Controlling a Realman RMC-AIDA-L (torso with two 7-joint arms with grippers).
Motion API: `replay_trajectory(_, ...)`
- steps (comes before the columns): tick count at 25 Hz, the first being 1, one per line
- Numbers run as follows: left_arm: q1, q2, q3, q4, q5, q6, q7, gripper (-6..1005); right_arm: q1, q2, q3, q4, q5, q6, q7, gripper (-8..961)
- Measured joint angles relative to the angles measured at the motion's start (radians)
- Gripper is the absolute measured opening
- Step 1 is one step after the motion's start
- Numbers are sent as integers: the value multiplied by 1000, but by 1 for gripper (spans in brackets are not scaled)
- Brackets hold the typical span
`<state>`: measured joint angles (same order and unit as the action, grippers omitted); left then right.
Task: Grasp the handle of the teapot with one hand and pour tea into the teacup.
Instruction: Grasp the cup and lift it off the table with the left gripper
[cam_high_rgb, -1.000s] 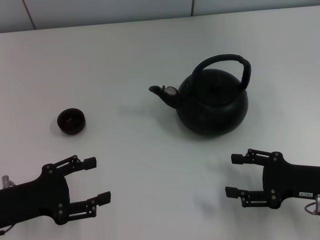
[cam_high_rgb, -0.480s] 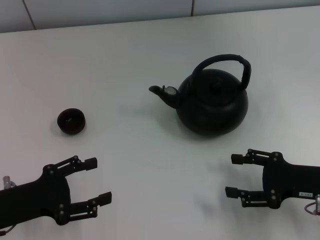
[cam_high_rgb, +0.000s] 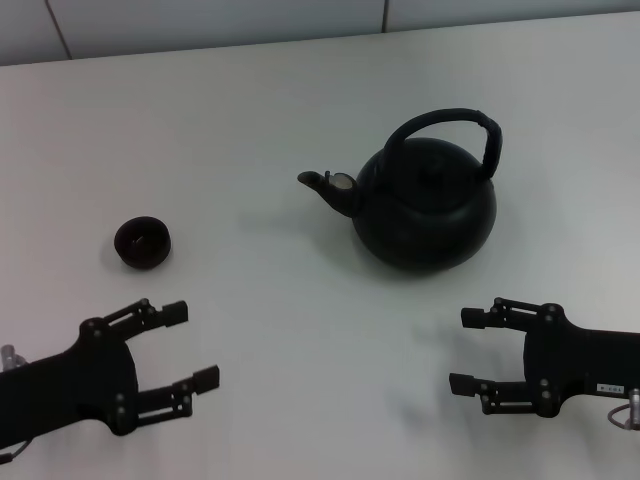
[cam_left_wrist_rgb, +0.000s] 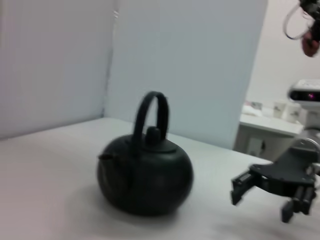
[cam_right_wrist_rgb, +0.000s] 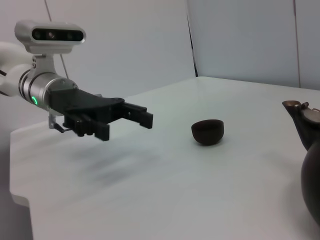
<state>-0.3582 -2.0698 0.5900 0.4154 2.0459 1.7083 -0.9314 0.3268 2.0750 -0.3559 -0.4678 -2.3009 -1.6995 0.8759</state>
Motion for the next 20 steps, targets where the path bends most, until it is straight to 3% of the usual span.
replay_trajectory(5,9,-1,-108,-30,-1,-15,48,845,1,0,0,0,0,0,0,811)
replay_trajectory(9,9,-1,-108,-30,-1,-15,48,844,3,0,0,0,0,0,0,811)
replay_trajectory(10,23,0,-248,-59,-1,-32,101,844,4,0,0,0,0,0,0,811)
replay_trajectory(11,23,0,-248,-59,-1,-32,101,843,5,0,0,0,0,0,0,811)
replay_trajectory(12,30,0,-336,-73,-1,-43,132,843,5,0,0,0,0,0,0,811)
replay_trajectory(13,30,0,-336,-73,-1,-43,132,843,6,0,0,0,0,0,0,811)
replay_trajectory(15,37,0,-483,-108,-1,-86,201,842,8,0,0,0,0,0,0,811)
replay_trajectory(17,38,0,-540,-139,-1,-112,252,841,9,0,0,0,1,0,1,811)
replay_trajectory(20,38,0,-555,-153,-1,-125,275,840,9,0,0,0,3,0,2,811)
